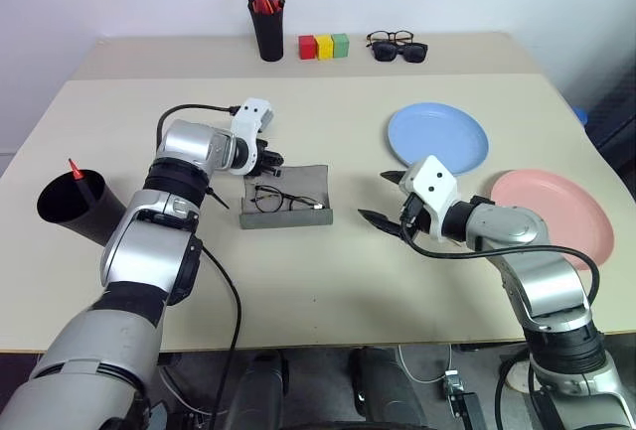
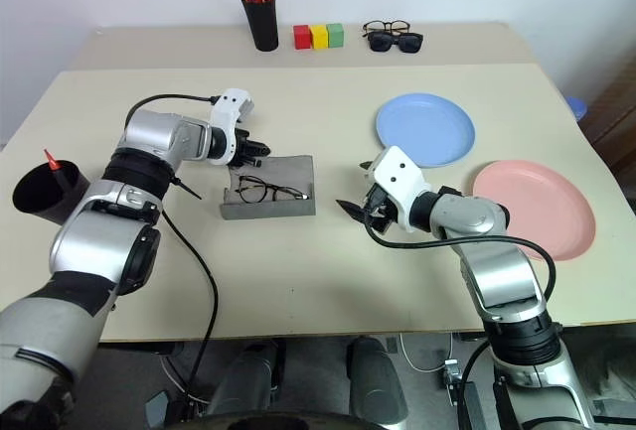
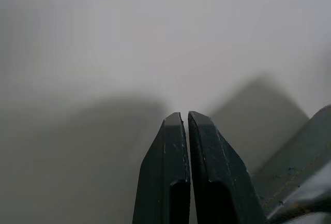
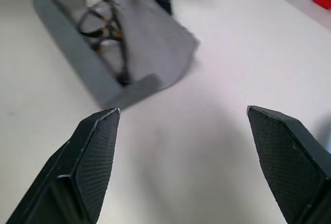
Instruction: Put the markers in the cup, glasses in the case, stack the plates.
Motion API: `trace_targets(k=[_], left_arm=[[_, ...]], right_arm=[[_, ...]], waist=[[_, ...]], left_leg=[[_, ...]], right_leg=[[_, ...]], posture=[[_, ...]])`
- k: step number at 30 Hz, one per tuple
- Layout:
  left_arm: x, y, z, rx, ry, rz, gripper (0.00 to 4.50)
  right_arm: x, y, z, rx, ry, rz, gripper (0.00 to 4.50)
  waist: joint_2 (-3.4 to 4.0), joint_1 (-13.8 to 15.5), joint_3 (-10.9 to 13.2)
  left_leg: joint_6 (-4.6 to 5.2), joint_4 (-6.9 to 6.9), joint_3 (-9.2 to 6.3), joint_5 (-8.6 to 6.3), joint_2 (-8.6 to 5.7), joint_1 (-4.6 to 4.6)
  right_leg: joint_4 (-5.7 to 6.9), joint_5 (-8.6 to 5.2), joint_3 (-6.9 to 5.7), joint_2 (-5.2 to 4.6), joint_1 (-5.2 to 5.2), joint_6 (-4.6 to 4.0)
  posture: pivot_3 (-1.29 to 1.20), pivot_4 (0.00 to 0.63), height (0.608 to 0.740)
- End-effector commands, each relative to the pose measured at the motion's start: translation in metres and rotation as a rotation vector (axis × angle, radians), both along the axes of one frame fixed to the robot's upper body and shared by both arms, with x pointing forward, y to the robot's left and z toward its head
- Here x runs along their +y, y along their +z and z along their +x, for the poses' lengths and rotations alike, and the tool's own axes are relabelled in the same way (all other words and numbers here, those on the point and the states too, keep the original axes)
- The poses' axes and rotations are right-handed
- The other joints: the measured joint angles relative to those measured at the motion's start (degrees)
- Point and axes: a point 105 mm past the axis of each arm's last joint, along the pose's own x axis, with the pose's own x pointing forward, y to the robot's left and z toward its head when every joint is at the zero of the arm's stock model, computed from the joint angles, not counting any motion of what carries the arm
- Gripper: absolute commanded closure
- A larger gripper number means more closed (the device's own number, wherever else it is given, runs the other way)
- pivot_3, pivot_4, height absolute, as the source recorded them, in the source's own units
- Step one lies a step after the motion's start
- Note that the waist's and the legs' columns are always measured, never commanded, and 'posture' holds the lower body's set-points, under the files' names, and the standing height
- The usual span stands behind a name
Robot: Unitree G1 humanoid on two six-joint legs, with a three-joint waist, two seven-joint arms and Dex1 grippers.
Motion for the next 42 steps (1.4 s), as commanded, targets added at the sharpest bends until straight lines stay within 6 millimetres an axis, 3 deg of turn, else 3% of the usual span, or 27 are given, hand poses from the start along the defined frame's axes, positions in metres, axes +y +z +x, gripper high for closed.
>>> trace_targets(k=[1, 7, 13, 16, 20, 24, 27, 33, 38, 42], left_arm=[[0.003, 0.011, -0.014, -0.038, -0.07, 0.015, 4.35], [0.006, 0.015, -0.057, -0.084, -0.122, 0.035, 4.35], [0.017, -0.001, -0.099, -0.1, -0.143, 0.105, 4.35], [0.019, -0.006, -0.111, -0.149, -0.17, 0.113, 4.35], [0.008, 0.018, -0.118, -0.447, -0.26, 0.026, 4.35], [0.006, 0.019, -0.127, -0.516, -0.297, -0.005, 4.35], [0.007, 0.014, -0.129, -0.499, -0.295, -0.022, 4.45], [-0.003, 0.021, -0.141, -0.6, -0.35, -0.12, 4.45], [-0.017, 0.018, -0.147, -0.579, -0.411, -0.235, 4.45], [-0.032, 0.012, -0.142, -0.547, -0.472, -0.27, 4.45]], right_arm=[[-0.007, 0.012, 0.008, -0.06, -0.037, -0.002, 0.51], [-0.02, 0.013, 0.027, -0.081, -0.106, -0.016, 0.51], [-0.039, 0.018, 0.055, -0.107, -0.224, -0.028, 0.51], [-0.049, 0.015, 0.068, -0.101, -0.294, -0.049, 0.51], [-0.063, 0.001, 0.083, -0.11, -0.343, -0.172, 0.51], [-0.072, -0.015, 0.098, -0.105, -0.37, -0.275, 0.51], [-0.079, -0.019, 0.108, -0.109, -0.403, -0.32, 1.33], [-0.08, -0.017, 0.108, -0.129, -0.389, -0.348, 4.4], [-0.088, 0.009, 0.095, -0.23, -0.401, -0.373, 4.46], [-0.113, 0.04, 0.059, -0.274, -0.469, -0.352, 4.46]], waist=[[0.01, -0.1, 0.0], [0.03, 0.0, 0.0], [0.03, 0.0, 0.0], [0.06, 0.1, 0.0], [0.05, 0.2, 0.0], [0.05, 0.3, 0.0], [0.06, 0.2, 0.0], [0.07, 0.1, 0.0], [0.07, 0.4, 0.0], [0.1, 1.3, 0.0]], left_leg=[[0.0, -0.01, 0.0, 0.0, 0.0, 0.0], [0.0, 0.01, 0.03, 0.0, 0.03, 0.02], [0.0, 0.0, 0.06, 0.0, 0.02, 0.05], [0.0, -0.01, 0.06, 0.0, 0.03, 0.08], [0.0, 0.01, 0.09, 0.0, 0.03, 0.06], [-0.01, 0.02, 0.12, 0.01, 0.02, 0.06], [-0.01, 0.03, 0.15, 0.01, 0.02, 0.08], [0.0, 0.0, 0.14, 0.01, 0.02, 0.07], [0.0, 0.03, 0.13, 0.01, 0.02, 0.06], [0.0, 0.03, 0.12, 0.0, 0.0, 0.03]], right_leg=[[0.0, 0.0, 0.01, 0.0, 0.0, 0.0], [0.04, 0.0, 0.07, 0.0, -0.01, -0.01], [0.04, 0.0, 0.09, -0.02, 0.01, -0.02], [0.04, 0.0, 0.09, -0.02, 0.01, -0.03], [0.01, 0.0, 0.09, -0.05, 0.03, -0.04], [-0.01, 0.01, 0.09, -0.07, 0.03, -0.05], [-0.01, 0.01, 0.1, -0.07, 0.04, -0.05], [-0.01, 0.01, 0.1, -0.07, 0.04, -0.05], [0.0, 0.01, 0.09, -0.07, 0.04, -0.05], [-0.02, 0.01, 0.09, -0.07, 0.05, -0.04]], posture=[[0.0, 0.15, 0.74], [0.0, 0.15, 0.74], [0.0, 0.15, 0.74], [0.0, 0.15, 0.74], [0.0, 0.15, 0.74], [0.0, 0.15, 0.74], [0.0, 0.15, 0.74], [0.0, 0.15, 0.74], [0.0, 0.15, 0.74], [0.0, 0.15, 0.74]])
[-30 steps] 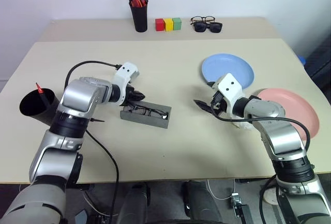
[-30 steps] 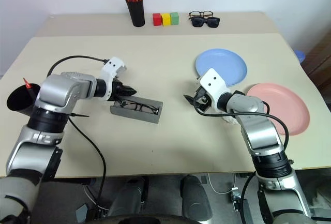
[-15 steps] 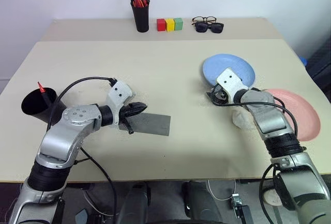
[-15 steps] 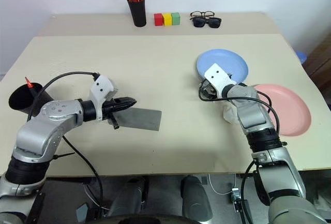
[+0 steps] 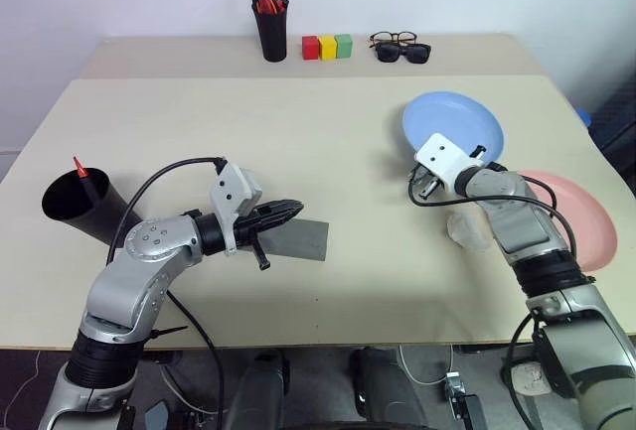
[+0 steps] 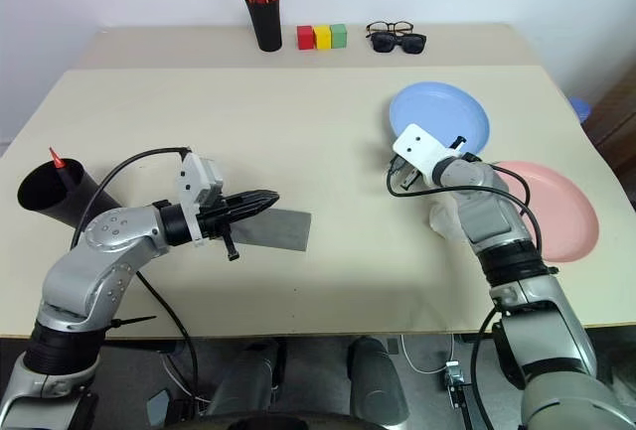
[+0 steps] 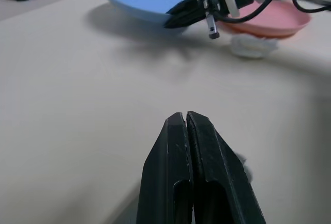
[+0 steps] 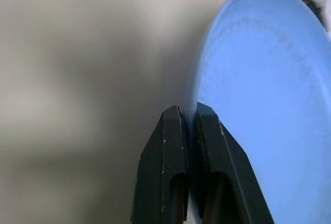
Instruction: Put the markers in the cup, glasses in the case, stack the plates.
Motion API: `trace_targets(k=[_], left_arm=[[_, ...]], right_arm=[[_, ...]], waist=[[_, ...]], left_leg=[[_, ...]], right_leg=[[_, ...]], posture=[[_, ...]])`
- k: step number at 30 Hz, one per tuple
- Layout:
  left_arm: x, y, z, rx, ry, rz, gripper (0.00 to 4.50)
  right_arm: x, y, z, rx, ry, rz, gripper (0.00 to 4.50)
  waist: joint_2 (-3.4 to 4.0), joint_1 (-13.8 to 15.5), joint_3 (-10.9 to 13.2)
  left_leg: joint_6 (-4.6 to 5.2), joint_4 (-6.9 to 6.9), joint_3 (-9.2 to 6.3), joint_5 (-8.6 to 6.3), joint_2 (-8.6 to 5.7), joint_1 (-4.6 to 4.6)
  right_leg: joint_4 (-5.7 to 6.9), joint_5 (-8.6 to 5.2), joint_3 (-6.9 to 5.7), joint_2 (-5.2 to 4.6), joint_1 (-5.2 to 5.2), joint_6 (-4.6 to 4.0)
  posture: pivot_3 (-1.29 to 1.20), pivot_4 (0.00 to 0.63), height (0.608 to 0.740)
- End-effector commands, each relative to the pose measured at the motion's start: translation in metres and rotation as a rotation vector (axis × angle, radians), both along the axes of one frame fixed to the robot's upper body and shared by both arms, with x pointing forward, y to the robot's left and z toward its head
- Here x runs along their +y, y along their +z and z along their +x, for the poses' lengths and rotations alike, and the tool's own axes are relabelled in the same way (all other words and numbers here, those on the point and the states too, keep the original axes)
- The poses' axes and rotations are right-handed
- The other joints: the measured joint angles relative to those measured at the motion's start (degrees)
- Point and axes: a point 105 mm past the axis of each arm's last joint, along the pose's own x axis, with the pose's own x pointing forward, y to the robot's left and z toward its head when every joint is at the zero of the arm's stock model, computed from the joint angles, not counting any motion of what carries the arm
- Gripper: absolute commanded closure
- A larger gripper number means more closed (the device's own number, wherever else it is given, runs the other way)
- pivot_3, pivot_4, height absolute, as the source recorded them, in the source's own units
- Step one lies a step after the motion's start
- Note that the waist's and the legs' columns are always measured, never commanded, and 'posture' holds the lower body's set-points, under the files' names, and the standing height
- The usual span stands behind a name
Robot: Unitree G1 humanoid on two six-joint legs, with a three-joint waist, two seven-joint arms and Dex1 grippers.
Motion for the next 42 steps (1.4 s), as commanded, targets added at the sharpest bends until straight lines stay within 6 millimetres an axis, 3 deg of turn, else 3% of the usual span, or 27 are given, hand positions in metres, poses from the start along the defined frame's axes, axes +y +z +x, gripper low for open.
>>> trace_targets(k=[1, 4, 8, 11, 14, 19, 24, 27, 30, 37, 41, 42], left_arm=[[-0.013, 0.001, 0.002, -0.015, -0.077, -0.01, 4.45], [-0.022, -0.002, 0.007, -0.004, -0.12, -0.02, 4.45], [-0.032, -0.003, 0.013, -0.008, -0.147, -0.043, 4.45], [-0.042, -0.003, 0.015, -0.006, -0.181, -0.048, 4.45], [-0.041, -0.003, 0.016, -0.013, -0.179, -0.043, 4.45], [-0.033, -0.006, 0.013, -0.011, -0.151, -0.03, 4.45], [-0.023, -0.009, 0.008, -0.002, -0.108, -0.023, 4.45], [-0.019, -0.011, 0.007, 0.003, -0.088, -0.023, 4.45], [-0.017, -0.013, 0.007, 0.014, -0.068, -0.026, 4.45], [-0.002, -0.007, 0.022, 0.019, 0.081, -0.102, 4.45], [0.018, 0.001, 0.032, 0.035, 0.192, -0.181, 4.45], [0.022, -0.001, 0.027, 0.028, 0.182, -0.161, 4.45]], right_arm=[[-0.026, 0.05, -0.034, -0.111, -0.063, 0.018, 4.46], [-0.046, 0.051, -0.072, -0.054, -0.118, 0.019, 4.46], [-0.052, 0.038, -0.104, 0.043, -0.145, 0.032, 4.46], [-0.048, 0.025, -0.118, 0.1, -0.138, 0.057, 3.52], [-0.029, 0.017, -0.121, 0.122, -0.062, 0.095, 2.08], [-0.008, -0.012, -0.126, 0.224, -0.003, 0.174, 2.08], [-0.016, -0.041, -0.124, 0.29, -0.06, 0.145, 2.08], [-0.029, -0.044, -0.119, 0.275, -0.131, 0.126, 2.96], [-0.034, -0.041, -0.119, 0.265, -0.147, 0.119, 4.46], [-0.045, -0.002, -0.113, 0.118, -0.186, 0.098, 4.46], [-0.065, 0.033, -0.108, 0.0, -0.282, 0.085, 4.46], [-0.08, 0.036, -0.108, 0.006, -0.339, 0.061, 4.21]], waist=[[0.01, 0.6, 0.0], [0.02, 1.2, 0.0], [0.05, 0.4, 0.0], [0.1, 0.4, -0.1], [0.1, 0.3, -0.1], [0.09, 0.8, -0.1], [0.09, 0.8, -0.1], [0.09, 0.8, -0.1], [0.09, 0.8, -0.1], [0.09, 0.7, -0.1], [0.09, 0.8, -0.1], [0.09, 0.8, -0.1]], left_leg=[[0.01, 0.0, 0.0, 0.0, 0.0, 0.0], [0.06, 0.02, -0.02, -0.03, 0.0, -0.01], [0.1, 0.08, 0.03, -0.06, 0.02, 0.07], [0.12, 0.07, 0.02, -0.07, 0.04, 0.13], [0.13, 0.09, 0.06, -0.07, 0.04, 0.15], [0.13, 0.08, 0.0, -0.08, 0.04, 0.12], [0.14, 0.08, 0.0, -0.08, 0.03, 0.12], [0.14, 0.08, 0.0, -0.08, 0.03, 0.13], [0.14, 0.08, 0.0, -0.08, 0.03, 0.13], [0.14, 0.09, 0.0, -0.08, 0.03, 0.13], [0.14, 0.08, 0.0, -0.08, 0.03, 0.13], [0.14, 0.08, 0.0, -0.08, 0.03, 0.13]], right_leg=[[0.0, 0.0, 0.0, 0.0, 0.0, 0.0], [-0.07, -0.01, -0.04, 0.0, 0.07, 0.01], [-0.08, -0.01, -0.01, 0.02, 0.14, 0.01], [-0.07, -0.02, -0.01, 0.06, 0.18, 0.0], [-0.08, -0.02, 0.02, 0.05, 0.2, 0.0], [-0.14, -0.03, -0.02, 0.05, 0.24, 0.01], [-0.16, -0.03, -0.02, 0.03, 0.25, 0.02], [-0.16, -0.03, -0.02, 0.02, 0.25, 0.01], [-0.17, -0.03, -0.02, 0.02, 0.26, 0.01], [-0.16, -0.03, -0.02, 0.02, 0.25, 0.02], [-0.15, -0.03, -0.02, 0.03, 0.25, 0.02], [-0.15, -0.03, -0.03, 0.03, 0.25, 0.02]], posture=[[0.0, 0.15, 0.74], [0.0, 0.15, 0.74], [0.0, 0.15, 0.74], [0.0, 0.15, 0.74], [0.0, 0.15, 0.74], [0.0, 0.15, 0.74], [0.0, 0.15, 0.74], [0.0, 0.15, 0.74], [0.0, 0.15, 0.74], [0.0, 0.15, 0.74], [0.0, 0.15, 0.74], [0.0, 0.15, 0.74]])
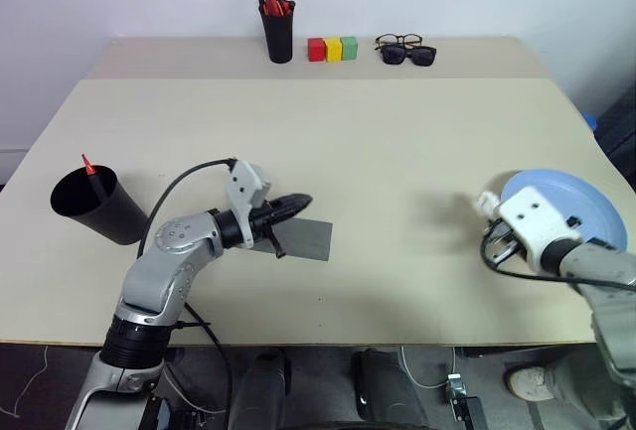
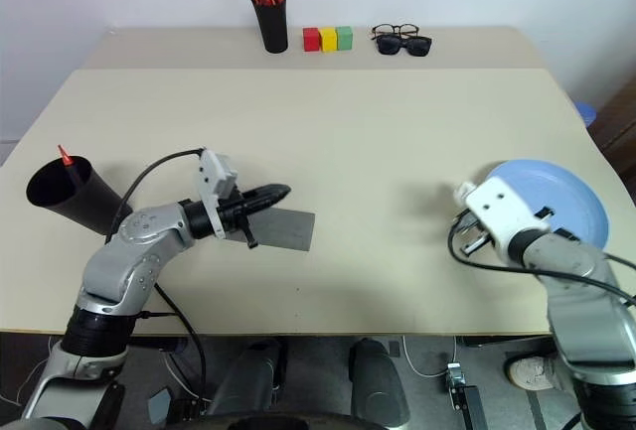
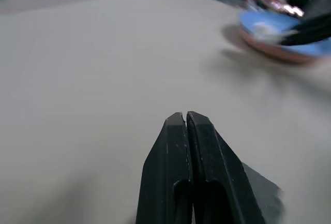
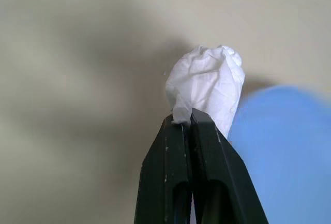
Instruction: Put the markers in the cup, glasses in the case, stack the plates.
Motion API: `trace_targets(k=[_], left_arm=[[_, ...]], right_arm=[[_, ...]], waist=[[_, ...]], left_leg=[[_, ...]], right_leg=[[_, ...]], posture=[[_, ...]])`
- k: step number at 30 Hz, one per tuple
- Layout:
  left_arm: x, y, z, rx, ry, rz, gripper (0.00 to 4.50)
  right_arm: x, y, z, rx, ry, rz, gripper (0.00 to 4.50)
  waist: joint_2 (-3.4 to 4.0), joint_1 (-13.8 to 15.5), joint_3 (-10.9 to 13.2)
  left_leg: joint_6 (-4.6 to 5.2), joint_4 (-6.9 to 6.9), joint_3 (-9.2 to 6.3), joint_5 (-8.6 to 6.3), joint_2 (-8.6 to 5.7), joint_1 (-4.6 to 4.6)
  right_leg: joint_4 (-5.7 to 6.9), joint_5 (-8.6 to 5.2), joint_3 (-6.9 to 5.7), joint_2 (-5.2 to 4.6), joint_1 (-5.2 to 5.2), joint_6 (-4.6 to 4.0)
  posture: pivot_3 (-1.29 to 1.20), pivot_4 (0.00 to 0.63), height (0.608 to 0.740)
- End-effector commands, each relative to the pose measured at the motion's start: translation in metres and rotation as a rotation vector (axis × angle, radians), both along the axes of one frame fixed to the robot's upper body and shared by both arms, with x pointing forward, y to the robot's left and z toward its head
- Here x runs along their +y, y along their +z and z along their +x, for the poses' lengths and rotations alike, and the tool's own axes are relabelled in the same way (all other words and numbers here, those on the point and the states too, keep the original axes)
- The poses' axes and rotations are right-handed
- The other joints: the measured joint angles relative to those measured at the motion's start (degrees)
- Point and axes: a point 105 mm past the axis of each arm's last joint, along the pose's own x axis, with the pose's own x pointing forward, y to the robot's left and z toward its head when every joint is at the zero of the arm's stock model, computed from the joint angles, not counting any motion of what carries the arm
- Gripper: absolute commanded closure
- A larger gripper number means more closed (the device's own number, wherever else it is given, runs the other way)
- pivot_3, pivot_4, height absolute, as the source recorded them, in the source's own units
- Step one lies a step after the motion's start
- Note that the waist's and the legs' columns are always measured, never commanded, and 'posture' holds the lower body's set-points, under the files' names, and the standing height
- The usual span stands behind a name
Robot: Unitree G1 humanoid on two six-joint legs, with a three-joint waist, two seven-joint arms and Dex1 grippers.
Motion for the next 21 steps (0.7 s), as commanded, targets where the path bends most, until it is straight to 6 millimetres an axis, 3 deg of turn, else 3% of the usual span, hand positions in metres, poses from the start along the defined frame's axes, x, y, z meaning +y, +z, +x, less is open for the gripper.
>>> trace_targets(k=[1, 4, 7, 9, 15, 21], left_arm=[[0.013, 0.006, -0.008, -0.026, 0.006, 0.002, 4.45], [0.021, -0.004, -0.02, -0.033, -0.018, 0.095, 4.45], [0.03, -0.01, -0.026, -0.039, 0.013, 0.135, 4.45], [0.038, -0.011, -0.028, -0.049, 0.051, 0.136, 4.45], [0.076, -0.015, -0.04, -0.062, 0.225, 0.15, 4.45], [0.094, -0.014, -0.055, -0.071, 0.311, 0.174, 4.45]], right_arm=[[-0.031, 0.026, -0.002, -0.053, -0.129, -0.081, 3.91], [-0.051, 0.026, 0.0, -0.025, -0.195, -0.139, 2.64], [-0.051, 0.026, 0.01, -0.037, -0.168, -0.194, 1.15], [-0.043, 0.028, 0.017, -0.058, -0.121, -0.183, 1.15], [0.03, 0.034, 0.028, -0.14, 0.258, 0.112, 1.15], [0.061, 0.02, 0.023, -0.06, 0.426, 0.359, 1.15]], waist=[[0.0, 0.1, 0.0], [-0.01, 0.0, 0.0], [0.01, 0.0, 0.0], [0.03, -0.3, 0.0], [0.03, -0.3, 0.0], [0.02, 0.2, 0.0]], left_leg=[[0.0, 0.0, 0.0, 0.0, 0.0, -0.01], [0.02, -0.02, 0.02, -0.01, -0.01, -0.01], [0.02, -0.02, 0.02, -0.01, 0.0, -0.01], [0.02, -0.01, 0.06, -0.01, 0.0, 0.0], [0.03, -0.06, 0.07, -0.02, 0.13, 0.04], [0.03, -0.01, 0.06, -0.02, 0.03, -0.02]], right_leg=[[-0.01, 0.0, -0.01, 0.0, 0.0, 0.0], [-0.07, 0.0, 0.0, -0.02, 0.01, 0.0], [-0.06, -0.02, 0.0, -0.02, 0.01, -0.05], [-0.07, -0.09, 0.03, -0.04, 0.01, -0.17], [-0.05, -0.03, 0.03, 0.07, 0.0, -0.07], [-0.15, -0.05, 0.01, -0.05, 0.05, -0.09]], posture=[[0.0, 0.15, 0.74], [0.0, 0.15, 0.74], [0.0, 0.15, 0.74], [0.0, 0.15, 0.74], [0.0, 0.15, 0.74], [0.0, 0.15, 0.74]])
